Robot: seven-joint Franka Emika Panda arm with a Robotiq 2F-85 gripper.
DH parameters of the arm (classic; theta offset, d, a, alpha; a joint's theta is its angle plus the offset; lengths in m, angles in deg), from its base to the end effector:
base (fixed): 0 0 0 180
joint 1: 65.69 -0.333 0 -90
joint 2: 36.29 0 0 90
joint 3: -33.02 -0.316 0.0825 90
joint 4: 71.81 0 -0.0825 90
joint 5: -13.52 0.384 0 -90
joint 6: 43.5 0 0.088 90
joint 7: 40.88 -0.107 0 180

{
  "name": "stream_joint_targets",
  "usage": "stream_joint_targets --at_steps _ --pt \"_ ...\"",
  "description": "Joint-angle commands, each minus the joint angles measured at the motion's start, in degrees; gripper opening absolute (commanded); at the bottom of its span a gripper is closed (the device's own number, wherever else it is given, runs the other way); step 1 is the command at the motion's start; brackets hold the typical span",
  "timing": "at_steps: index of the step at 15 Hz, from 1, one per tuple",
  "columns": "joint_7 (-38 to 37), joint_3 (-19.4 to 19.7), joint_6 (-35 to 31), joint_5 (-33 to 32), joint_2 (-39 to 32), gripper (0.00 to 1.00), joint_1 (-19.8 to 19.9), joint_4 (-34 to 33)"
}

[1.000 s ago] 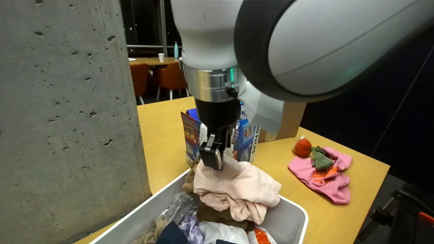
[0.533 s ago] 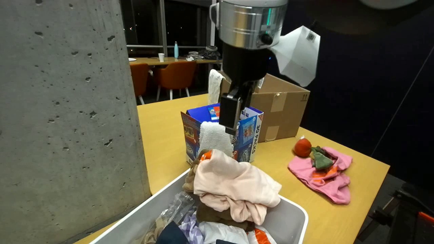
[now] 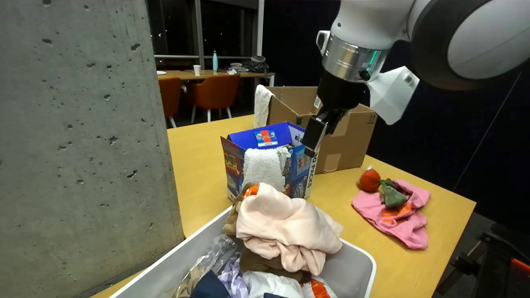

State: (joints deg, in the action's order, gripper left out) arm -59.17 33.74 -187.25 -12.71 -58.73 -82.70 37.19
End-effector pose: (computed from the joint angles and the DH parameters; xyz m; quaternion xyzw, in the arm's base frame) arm 0.6205 0.1854 0.3149 0.9706 0.1513 0.1456 0.1173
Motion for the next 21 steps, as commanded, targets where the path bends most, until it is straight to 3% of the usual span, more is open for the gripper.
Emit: stream_joint_targets --at_steps 1,8,15,21 --pt "-1.3 1.5 -8.2 -1.7 0.0 1.00 1.2 3.3" --pt "2.4 1.8 -12.7 0.8 -6.4 1.00 1.6 0.0" --pt "3.8 2.5 -9.8 0.4 -12.5 1.00 -1.6 -9.0" --pt "7.9 1.7 -6.2 1.8 -17.3 1.00 -1.4 -17.5"
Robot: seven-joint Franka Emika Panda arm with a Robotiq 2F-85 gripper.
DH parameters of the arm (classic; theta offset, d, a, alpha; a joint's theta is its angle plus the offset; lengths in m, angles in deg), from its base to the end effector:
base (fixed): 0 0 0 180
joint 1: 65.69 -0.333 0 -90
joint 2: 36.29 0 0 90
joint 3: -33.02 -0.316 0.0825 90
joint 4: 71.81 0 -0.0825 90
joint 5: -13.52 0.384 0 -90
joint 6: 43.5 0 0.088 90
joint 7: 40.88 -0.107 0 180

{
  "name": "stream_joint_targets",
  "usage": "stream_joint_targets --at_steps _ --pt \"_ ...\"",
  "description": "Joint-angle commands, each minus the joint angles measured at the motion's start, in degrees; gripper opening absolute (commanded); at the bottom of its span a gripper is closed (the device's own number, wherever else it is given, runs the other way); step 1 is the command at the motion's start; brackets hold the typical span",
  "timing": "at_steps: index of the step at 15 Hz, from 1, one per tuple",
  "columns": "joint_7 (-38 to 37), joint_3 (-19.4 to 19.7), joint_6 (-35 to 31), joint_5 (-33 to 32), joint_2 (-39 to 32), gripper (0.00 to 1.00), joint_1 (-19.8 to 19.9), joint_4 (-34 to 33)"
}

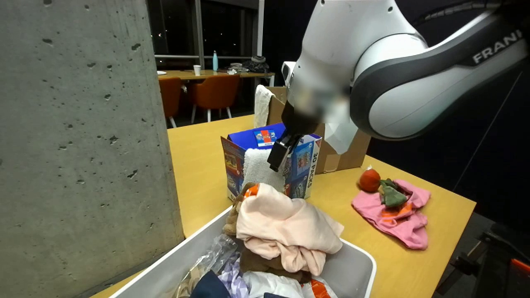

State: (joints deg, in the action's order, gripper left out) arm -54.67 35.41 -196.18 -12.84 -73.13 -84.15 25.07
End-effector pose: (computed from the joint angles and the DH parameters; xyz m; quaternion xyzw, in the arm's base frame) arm 0.6736 0.2116 0.2559 0.9538 0.2075 0.1916 0.1020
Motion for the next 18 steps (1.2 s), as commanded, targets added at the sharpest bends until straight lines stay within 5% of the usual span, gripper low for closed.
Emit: stream_joint_targets --at_steps 1,4,5,7,16,18 --pt "3.8 0.0 3.4 2.0 -3.6 1.00 0.1 -6.5" --pt "5.3 -0.3 5.5 2.8 -5.5 0.98 0.2 -9.8" --pt "5.7 -0.3 6.0 2.9 -6.0 0.75 0.2 -10.7" --pt "6.2 -0.3 7.1 3.1 -7.0 0.68 0.2 -12.3" --pt "3.8 1.5 6.1 1.3 -5.2 0.01 -2.4 -10.4" --pt "2.6 2.1 4.7 0.7 -3.5 0.00 -3.1 -8.1"
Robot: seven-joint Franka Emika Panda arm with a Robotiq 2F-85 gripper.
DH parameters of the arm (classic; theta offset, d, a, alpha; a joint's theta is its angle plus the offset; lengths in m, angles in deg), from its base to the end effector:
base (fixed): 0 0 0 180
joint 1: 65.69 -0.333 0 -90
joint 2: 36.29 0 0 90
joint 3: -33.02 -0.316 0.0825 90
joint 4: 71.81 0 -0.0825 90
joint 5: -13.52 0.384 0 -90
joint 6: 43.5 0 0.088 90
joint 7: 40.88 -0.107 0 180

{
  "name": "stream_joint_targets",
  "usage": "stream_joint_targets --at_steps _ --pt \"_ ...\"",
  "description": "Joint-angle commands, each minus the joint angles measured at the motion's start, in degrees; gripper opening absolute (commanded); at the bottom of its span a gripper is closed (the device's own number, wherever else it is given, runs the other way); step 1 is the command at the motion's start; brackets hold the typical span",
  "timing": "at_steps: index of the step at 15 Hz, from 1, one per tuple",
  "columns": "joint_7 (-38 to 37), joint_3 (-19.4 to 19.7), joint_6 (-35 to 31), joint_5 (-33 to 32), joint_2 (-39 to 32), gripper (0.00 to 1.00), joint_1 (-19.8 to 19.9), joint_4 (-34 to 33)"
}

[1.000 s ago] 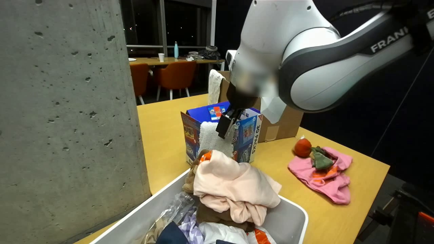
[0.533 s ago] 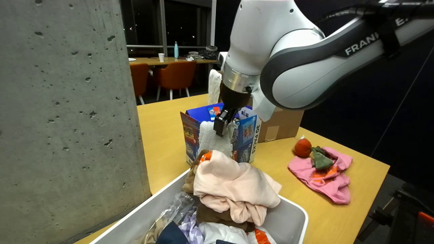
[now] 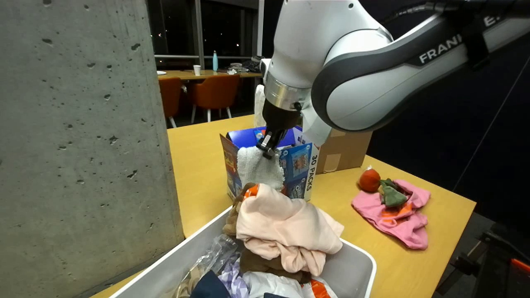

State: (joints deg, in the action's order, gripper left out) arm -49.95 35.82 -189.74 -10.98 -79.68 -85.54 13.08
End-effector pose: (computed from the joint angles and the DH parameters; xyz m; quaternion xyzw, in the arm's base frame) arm 0.7089 0.2311 0.2575 0.9478 0.2313 0.1833 0.1209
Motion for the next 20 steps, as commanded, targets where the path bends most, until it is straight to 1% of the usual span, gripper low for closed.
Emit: stream_joint_targets --at_steps 1,2,7,10,12,14,15,17,20 --pt "-2.9 2.0 -2.2 -1.5 4.0 0.01 -2.2 5.1" --pt "-3.9 2.5 -2.9 -2.0 5.3 0.02 -2.6 6.7" --pt "-9.9 6.4 -7.2 -5.7 13.7 0.02 -4.4 16.0" --pt "-14.3 8.9 -8.5 -9.6 19.9 0.02 -5.3 21.8" --pt "-19.0 10.2 -9.2 -14.3 24.7 0.02 -5.5 26.6" --pt "-24.8 10.7 -10.0 -20.2 30.5 0.02 -4.5 32.4" --pt "-27.7 13.3 -11.2 -22.3 33.3 0.02 -6.0 35.9" --pt "-33.3 14.9 -12.7 -27.6 38.3 0.02 -4.9 41.7" --pt "-39.1 18.5 -17.6 -34.0 44.1 0.02 -1.8 49.9"
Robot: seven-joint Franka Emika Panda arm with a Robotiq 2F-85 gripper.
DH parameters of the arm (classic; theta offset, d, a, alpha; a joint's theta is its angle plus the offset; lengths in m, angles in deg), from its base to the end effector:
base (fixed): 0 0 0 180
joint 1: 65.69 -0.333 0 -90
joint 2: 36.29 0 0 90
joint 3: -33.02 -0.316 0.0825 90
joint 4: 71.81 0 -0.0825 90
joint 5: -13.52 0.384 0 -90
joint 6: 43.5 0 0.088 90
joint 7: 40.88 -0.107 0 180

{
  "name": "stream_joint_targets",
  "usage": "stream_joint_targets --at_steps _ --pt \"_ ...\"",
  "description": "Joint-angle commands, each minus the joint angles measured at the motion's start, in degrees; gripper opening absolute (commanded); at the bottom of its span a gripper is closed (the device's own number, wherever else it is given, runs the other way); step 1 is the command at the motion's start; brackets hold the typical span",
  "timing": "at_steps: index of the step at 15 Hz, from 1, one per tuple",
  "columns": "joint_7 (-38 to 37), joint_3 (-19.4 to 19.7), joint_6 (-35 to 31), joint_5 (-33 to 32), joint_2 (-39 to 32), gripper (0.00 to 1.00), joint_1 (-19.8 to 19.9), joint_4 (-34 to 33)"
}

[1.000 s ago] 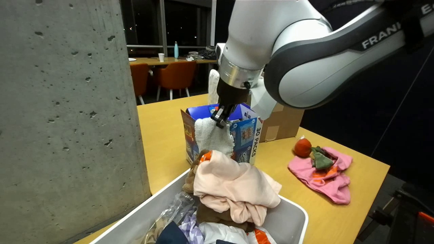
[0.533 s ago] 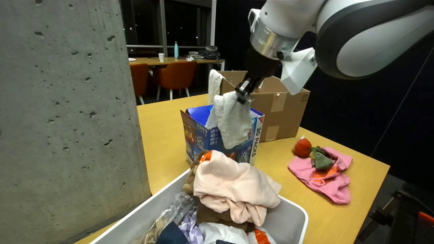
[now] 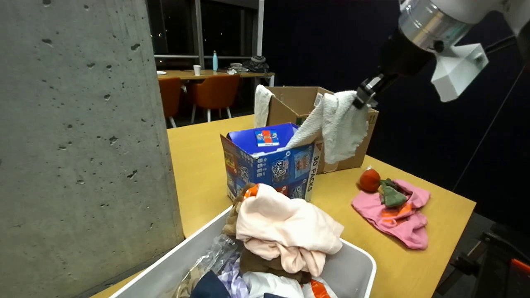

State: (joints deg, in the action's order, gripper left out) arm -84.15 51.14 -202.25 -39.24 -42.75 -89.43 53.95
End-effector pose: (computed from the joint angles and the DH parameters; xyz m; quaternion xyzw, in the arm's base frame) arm 0.5657 0.0928 0.3736 0.9395 0.0704 0.2945 0.1603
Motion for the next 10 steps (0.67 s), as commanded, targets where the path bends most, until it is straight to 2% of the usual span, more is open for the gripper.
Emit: stream_joint_targets --at_steps 1,4,7,10 --pt "-5.8 4.7 -7.4 -7.2 8.6 0.02 3.5 11.5" --pt "-6.2 9.6 -15.7 -10.4 9.4 0.02 8.5 15.9" --pt "-1.9 14.2 -22.8 -7.2 7.3 0.02 12.9 17.6" --pt "-0.2 17.1 -27.1 -6.5 6.4 0.02 16.0 18.8"
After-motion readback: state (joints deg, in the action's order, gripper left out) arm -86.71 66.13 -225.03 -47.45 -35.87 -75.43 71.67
